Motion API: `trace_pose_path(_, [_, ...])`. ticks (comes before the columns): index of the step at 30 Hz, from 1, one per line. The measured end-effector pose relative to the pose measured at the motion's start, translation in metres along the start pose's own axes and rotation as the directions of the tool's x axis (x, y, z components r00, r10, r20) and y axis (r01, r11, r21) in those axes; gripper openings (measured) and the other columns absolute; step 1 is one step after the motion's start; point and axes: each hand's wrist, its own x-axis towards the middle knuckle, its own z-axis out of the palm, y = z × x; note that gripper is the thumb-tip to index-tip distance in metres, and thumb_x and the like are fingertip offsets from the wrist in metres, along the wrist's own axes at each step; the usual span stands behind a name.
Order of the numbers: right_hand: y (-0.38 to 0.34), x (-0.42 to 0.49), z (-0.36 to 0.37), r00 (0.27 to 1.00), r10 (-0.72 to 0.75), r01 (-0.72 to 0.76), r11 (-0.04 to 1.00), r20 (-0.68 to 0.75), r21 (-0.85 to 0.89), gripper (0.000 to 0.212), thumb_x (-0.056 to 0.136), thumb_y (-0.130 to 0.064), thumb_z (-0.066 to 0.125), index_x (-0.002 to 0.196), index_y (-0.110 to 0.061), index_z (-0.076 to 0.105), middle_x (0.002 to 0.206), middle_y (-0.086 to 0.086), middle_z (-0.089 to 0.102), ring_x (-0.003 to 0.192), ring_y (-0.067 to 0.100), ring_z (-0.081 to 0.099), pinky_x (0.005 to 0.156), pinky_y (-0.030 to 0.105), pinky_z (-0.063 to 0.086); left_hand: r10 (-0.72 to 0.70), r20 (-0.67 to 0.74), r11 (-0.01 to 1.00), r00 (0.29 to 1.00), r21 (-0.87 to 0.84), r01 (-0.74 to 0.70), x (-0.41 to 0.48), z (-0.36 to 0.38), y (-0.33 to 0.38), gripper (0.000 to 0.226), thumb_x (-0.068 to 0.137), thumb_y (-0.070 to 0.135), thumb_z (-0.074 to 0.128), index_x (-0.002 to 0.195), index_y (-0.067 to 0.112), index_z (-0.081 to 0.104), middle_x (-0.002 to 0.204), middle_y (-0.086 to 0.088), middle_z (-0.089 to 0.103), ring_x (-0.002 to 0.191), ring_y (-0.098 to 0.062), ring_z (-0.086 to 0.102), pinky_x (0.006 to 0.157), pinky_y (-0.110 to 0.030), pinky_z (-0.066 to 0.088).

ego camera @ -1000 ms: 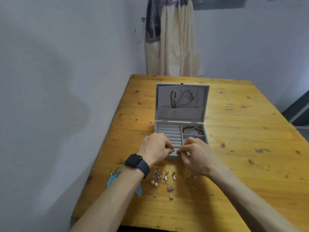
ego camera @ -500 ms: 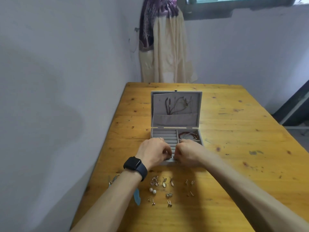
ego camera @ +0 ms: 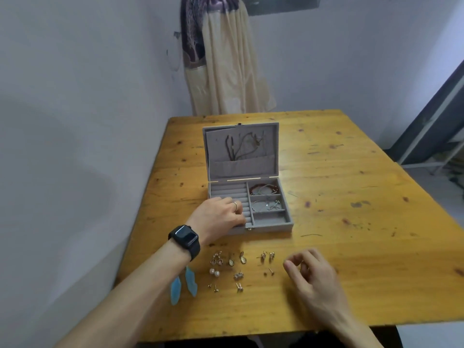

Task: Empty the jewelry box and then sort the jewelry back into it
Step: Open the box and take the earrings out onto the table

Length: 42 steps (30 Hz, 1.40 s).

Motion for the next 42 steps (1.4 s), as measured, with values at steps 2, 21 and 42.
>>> trace_pose_path(2, [0.003,-0.01,0.003,0.999,-0.014,0.015,1.0,-0.048,0.003,0.012,0.09,-0.021,0.071,0.082,-0.027,0.065,0.087,-0.014,0.055,0.079,0.009,0.056,0.064,0.011,0.043,0.044,-0.019,0.997,0.999,0.066,-0.043,0.003,0.002,-0.001,0.019,0.077,0.015,0.08,0.09,0.027,0.075,0.088,0.004,0.068,0.07,-0.017,0.061,0.055,-0.028,0.047])
trace_pose_path(21, [0.017,-0.024,0.015,0.957,-0.285,0.289,0.916,0.057,-0.279,0.01,0.09,-0.035,0.066,0.091,-0.025,0.066,0.091,-0.007,0.055,0.084,0.014,0.053,0.07,0.035,0.048,-0.469,0.121,0.785,0.875,-0.398,0.475,-0.047,-0.027,0.138,0.015,0.093,0.042,0.057,0.096,0.032,0.068,0.103,0.013,0.065,0.101,-0.009,0.055,0.089,-0.029,0.046])
trace_pose_path(42, [0.016,-0.026,0.009,0.971,-0.238,0.239,0.967,0.022,-0.088,0.01,0.08,-0.026,0.079,0.089,-0.026,0.076,0.088,-0.009,0.059,0.082,0.007,0.056,0.072,0.032,0.051,-0.584,0.158,0.716,0.796,-0.36,0.598,-0.056,-0.014,0.153,0.023,0.094,0.047,0.059,0.103,0.033,0.075,0.107,0.015,0.064,0.102,-0.01,0.051,0.089,-0.031,0.041])
